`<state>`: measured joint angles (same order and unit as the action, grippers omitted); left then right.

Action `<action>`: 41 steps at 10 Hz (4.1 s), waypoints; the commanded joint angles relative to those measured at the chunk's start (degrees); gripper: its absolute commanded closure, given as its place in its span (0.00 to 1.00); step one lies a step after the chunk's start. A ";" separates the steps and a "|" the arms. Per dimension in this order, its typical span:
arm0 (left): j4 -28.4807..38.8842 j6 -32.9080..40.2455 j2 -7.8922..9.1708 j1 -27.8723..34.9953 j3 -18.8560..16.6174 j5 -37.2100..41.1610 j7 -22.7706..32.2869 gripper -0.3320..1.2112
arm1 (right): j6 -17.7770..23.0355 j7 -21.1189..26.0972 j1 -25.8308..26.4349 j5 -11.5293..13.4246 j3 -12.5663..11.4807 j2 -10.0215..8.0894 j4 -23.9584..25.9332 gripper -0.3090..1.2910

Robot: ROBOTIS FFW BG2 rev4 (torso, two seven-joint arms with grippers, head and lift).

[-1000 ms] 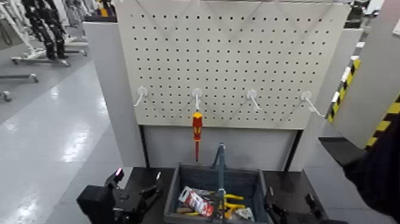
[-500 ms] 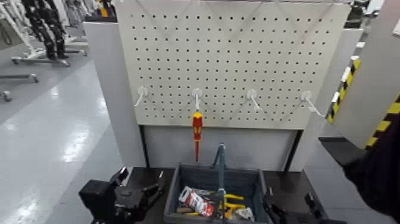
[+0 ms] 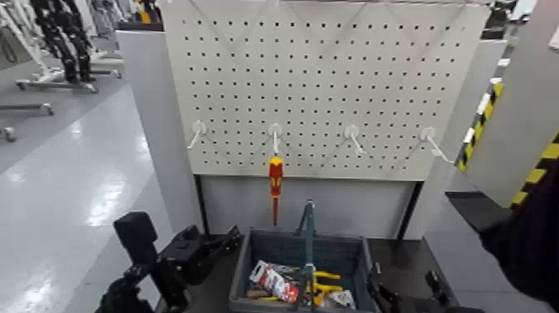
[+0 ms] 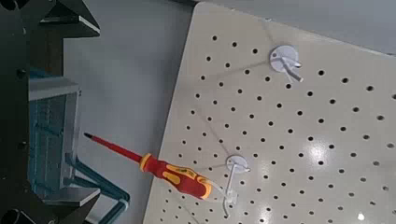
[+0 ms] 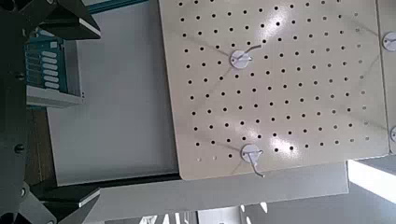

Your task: Grasp the handle of the crate.

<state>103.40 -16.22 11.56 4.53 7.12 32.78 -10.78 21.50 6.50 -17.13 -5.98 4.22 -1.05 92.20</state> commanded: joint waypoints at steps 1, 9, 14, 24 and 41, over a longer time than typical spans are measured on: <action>-3.12 -9.36 2.33 -5.76 0.97 12.66 -2.31 0.28 | -0.06 0.00 0.08 0.00 0.18 0.08 0.00 0.27; -19.73 -29.49 5.14 -21.49 7.38 40.52 -7.67 0.28 | -0.23 0.00 0.34 -0.09 0.53 0.08 -0.09 0.27; -33.44 -33.71 5.14 -31.68 14.33 45.97 -15.32 0.29 | -0.23 0.00 0.60 -0.44 0.88 0.08 -0.35 0.27; -53.92 -34.59 0.39 -42.93 26.63 52.29 -28.94 0.29 | 0.30 0.00 2.19 -1.14 2.99 -0.27 -1.49 0.27; -59.28 -32.48 -1.45 -43.81 30.32 53.61 -36.68 0.98 | 1.53 -0.09 2.27 -1.49 2.81 -0.45 -1.93 0.27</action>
<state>43.87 -48.63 10.15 -39.59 37.59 86.36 -47.47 23.03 6.42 -14.86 -7.47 7.03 -1.49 90.26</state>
